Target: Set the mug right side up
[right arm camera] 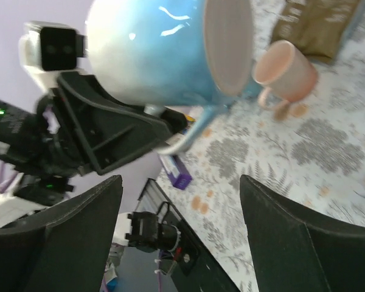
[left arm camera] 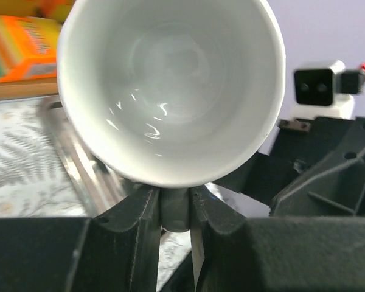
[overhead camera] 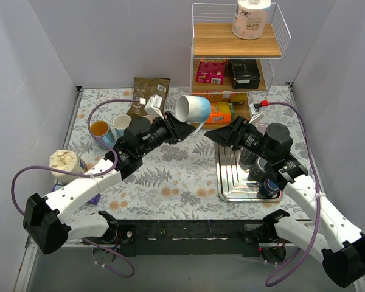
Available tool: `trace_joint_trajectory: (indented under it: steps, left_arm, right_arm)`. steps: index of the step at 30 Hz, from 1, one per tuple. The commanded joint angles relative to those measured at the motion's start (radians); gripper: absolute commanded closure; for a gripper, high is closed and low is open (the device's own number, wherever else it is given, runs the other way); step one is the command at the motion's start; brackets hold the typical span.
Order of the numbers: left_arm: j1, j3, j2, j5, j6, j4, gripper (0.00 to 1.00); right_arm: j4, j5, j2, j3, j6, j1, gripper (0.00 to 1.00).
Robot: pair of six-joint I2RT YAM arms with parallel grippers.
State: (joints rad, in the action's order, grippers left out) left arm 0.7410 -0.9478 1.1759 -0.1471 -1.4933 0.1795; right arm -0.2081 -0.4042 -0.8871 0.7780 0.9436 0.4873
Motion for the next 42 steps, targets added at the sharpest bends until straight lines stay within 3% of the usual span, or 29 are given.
trace_joint_trajectory:
  steps: [1, 5, 13, 23, 37, 42]
  left_arm:
    - [-0.005, -0.100, -0.042, 0.245, 0.168, -0.178, 1.00]
    - [-0.005, -0.149, 0.054, 0.349, 0.217, -0.365, 1.00]
    - [-0.005, -0.281, 0.328, 0.558, 0.260, -0.494, 1.00]
    - [-0.018, -0.417, 0.593, 0.676, 0.309, -0.565, 1.00]
    - [-0.124, -0.508, 0.731, 0.595, 0.338, -0.584, 1.00]
    - [-0.137, -0.536, 0.761, 0.566, 0.364, -0.589, 1.00]
  right_arm:
    - [0.327, 0.126, 0.002, 0.041, -0.123, 0.002, 0.15]
    - [0.469, 0.214, 0.034, 0.020, -0.175, 0.002, 0.15]
    - [0.593, 0.332, 0.059, 0.041, -0.230, 0.000, 0.14]
    - [0.673, 0.381, 0.043, 0.058, -0.256, -0.012, 0.14]
    - [0.737, 0.400, 0.025, 0.064, -0.278, -0.056, 0.14]
    - [0.799, 0.494, 0.027, 0.084, -0.302, -0.084, 0.13]
